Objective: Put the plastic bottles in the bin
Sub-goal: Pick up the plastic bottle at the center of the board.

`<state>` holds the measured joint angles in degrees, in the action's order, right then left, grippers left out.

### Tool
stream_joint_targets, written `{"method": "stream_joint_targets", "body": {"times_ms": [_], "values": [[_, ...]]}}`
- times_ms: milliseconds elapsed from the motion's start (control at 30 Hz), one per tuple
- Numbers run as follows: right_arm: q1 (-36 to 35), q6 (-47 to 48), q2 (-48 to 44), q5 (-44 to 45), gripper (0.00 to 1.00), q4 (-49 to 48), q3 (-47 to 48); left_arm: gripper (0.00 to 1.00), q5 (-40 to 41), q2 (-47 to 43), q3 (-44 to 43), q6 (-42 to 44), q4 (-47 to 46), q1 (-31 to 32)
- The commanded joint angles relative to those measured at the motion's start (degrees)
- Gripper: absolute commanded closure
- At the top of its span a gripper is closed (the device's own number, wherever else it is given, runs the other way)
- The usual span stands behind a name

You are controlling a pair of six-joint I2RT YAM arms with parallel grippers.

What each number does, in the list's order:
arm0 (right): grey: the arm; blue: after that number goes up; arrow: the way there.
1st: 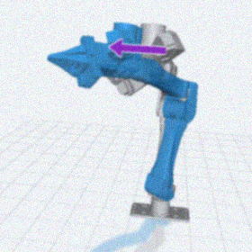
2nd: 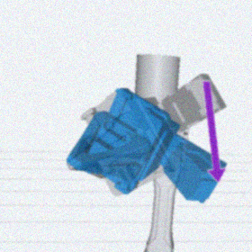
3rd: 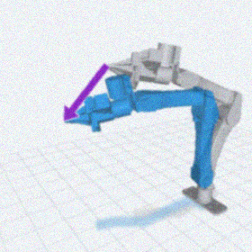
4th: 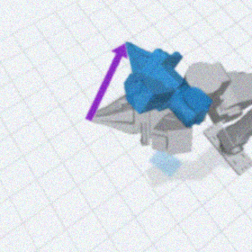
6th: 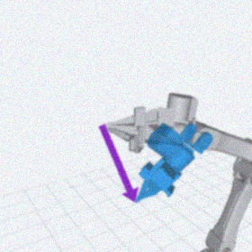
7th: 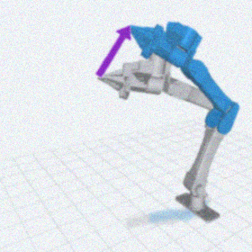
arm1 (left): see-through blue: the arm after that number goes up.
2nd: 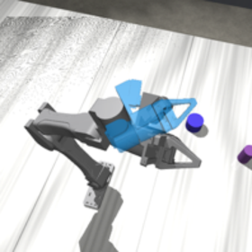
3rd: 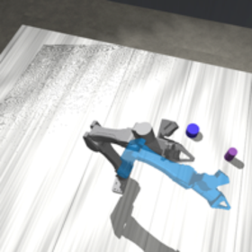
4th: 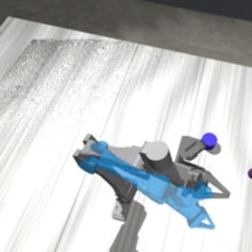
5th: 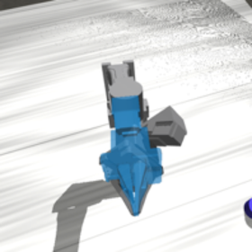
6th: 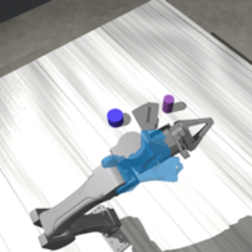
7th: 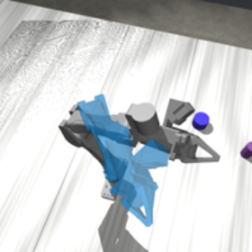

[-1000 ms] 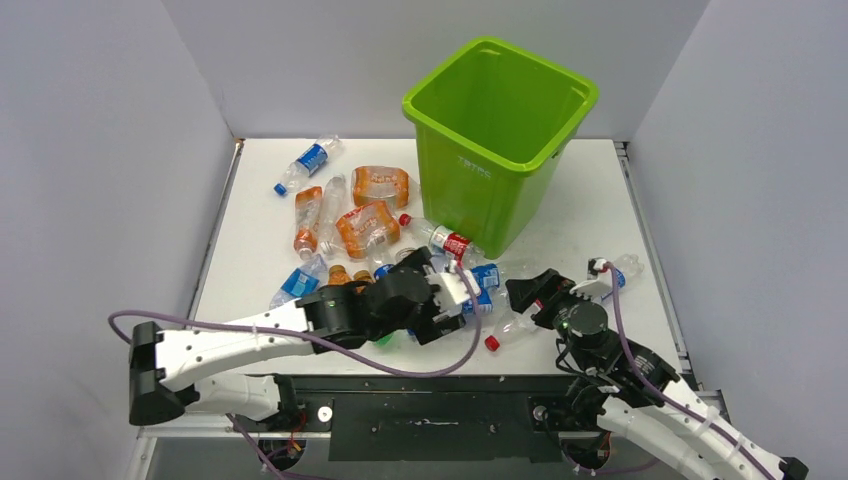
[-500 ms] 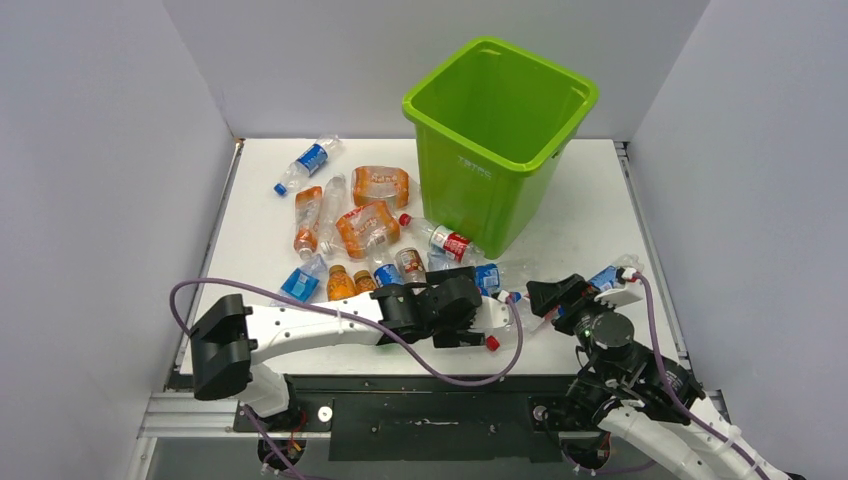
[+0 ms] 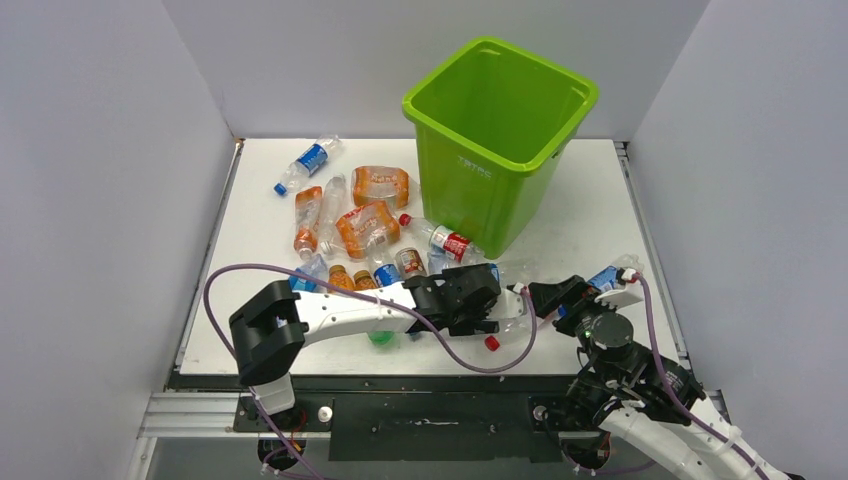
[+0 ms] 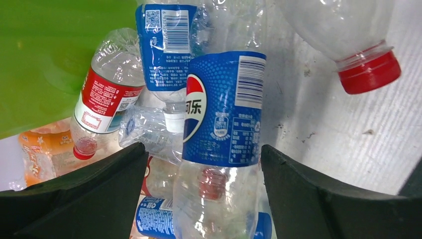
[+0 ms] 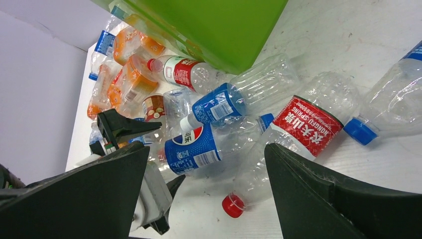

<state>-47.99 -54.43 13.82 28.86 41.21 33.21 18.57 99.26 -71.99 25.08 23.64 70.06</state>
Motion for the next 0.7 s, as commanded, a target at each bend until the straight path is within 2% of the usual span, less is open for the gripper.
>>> {"method": "stream_joint_targets", "body": {"times_ms": [0, 200, 333, 533, 667], "values": [[-0.09, 0.82, -0.82, 0.67, 0.1, -1.45, 1.67, 0.18, -0.52, 1.61, -2.32, -0.43, -3.3, -1.11], [-0.11, 0.77, -0.71, 0.56, 0.1, -1.41, 1.64, 0.13, -0.08, 4.41, -1.46, -0.78, -4.36, -1.24], [-0.1, 0.87, -0.86, 0.55, 0.1, -1.4, 1.62, 0.17, 1.18, 6.17, -2.04, -0.97, -4.31, -1.18], [-0.09, 0.84, -1.34, 0.66, 0.1, -1.46, 1.59, 0.39, 1.6, 5.16, -2.46, -1.51, -5.27, -1.33], [-0.05, 0.99, -1.69, 0.61, 0.1, -1.4, 1.98, 0.59, 3.06, 3.14, -2.17, -1.53, -6.81, -1.21]]}}
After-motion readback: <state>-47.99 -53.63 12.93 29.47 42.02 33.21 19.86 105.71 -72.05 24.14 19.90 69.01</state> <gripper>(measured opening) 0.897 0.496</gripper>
